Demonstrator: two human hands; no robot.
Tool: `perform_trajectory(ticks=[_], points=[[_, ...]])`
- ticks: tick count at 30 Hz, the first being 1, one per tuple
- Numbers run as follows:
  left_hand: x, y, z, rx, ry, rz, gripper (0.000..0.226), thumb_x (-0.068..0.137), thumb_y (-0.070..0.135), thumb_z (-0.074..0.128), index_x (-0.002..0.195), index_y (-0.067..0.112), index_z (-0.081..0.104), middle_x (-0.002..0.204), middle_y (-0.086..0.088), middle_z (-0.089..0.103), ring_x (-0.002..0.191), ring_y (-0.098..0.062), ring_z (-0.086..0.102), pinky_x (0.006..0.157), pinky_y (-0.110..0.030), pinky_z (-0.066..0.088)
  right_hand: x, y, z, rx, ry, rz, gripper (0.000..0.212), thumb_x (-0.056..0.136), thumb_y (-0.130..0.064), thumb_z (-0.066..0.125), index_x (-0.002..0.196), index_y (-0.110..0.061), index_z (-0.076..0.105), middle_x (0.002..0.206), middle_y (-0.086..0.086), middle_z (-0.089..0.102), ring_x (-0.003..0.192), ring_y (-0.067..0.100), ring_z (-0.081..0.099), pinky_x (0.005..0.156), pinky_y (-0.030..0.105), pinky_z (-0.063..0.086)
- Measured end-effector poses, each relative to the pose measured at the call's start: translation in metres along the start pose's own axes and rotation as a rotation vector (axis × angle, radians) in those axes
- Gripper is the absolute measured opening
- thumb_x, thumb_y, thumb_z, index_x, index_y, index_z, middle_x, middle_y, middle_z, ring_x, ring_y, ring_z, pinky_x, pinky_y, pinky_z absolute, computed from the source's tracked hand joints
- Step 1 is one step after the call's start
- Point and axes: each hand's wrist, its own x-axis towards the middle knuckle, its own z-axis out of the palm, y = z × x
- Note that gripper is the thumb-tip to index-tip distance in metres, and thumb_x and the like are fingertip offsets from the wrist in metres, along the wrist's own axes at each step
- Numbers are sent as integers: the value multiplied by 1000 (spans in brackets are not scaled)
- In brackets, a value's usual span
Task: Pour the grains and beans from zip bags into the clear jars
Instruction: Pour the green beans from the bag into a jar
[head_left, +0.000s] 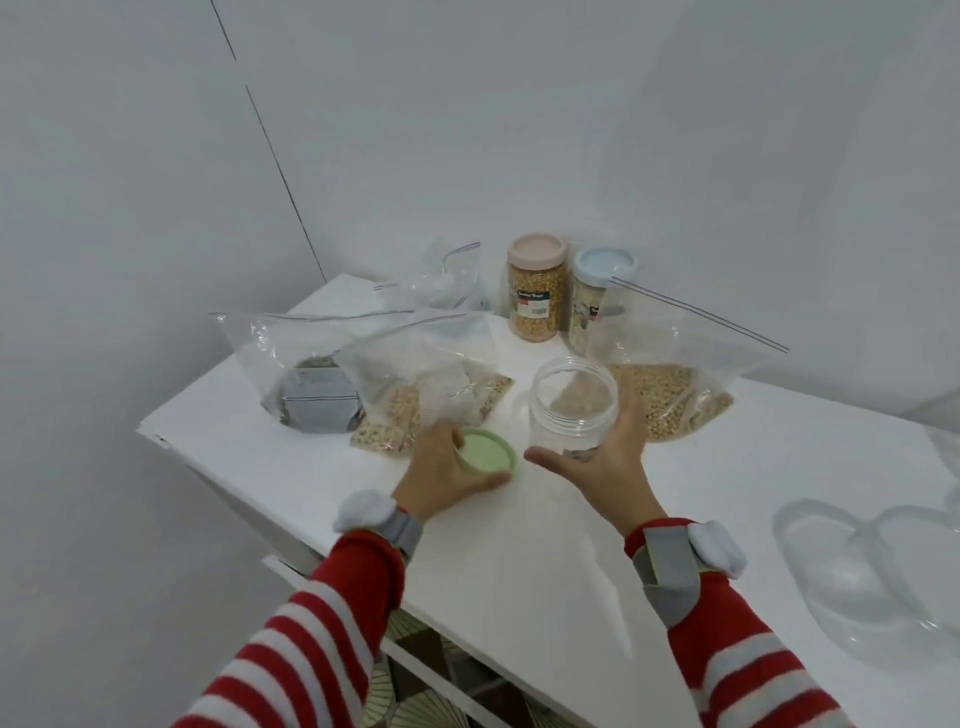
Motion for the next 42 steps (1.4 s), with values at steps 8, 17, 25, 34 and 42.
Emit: perform_trajectory(ticks=[8,17,25,34,42], points=[[19,-7,-66,69,305,472,44,88,46,62,109,9,54,99,-4,56,89,-18,53,79,-30,48,31,-133,112,15,172,-712,39,81,3,65,118,-3,59,131,13,53,126,24,46,110,37,36],[111,-94,-268,675,251,126,56,87,36,68,140,32,48,146,5,46,142,-27,29,115,-52,9,173,-179,254,-1249,-945,-296,68,95,-32,62,151,-13,29,149,10,41,135,28,40,101,35,32],[147,-84,-285,838,359,69,23,99,35,49,100,34,73,100,8,72,113,-18,54,113,-56,5,199,-188,238,-1111,-671,-358,15,92,-33,62,95,-24,74,99,-6,72,104,18,62,94,36,36],[120,83,-364,686,813,323,34,94,15,39,101,25,71,105,-1,71,120,-30,46,107,-61,11,174,-300,113,-505,-323,-525,25,97,-42,55,79,-34,71,74,-19,68,77,-2,63,86,34,55],[84,248,-341,410,890,649,42,92,29,30,100,20,70,111,6,70,110,-12,58,100,-32,33,139,-338,-54,-167,90,-635,22,98,-23,46,87,-16,64,78,-13,61,63,-6,58,63,12,48]])
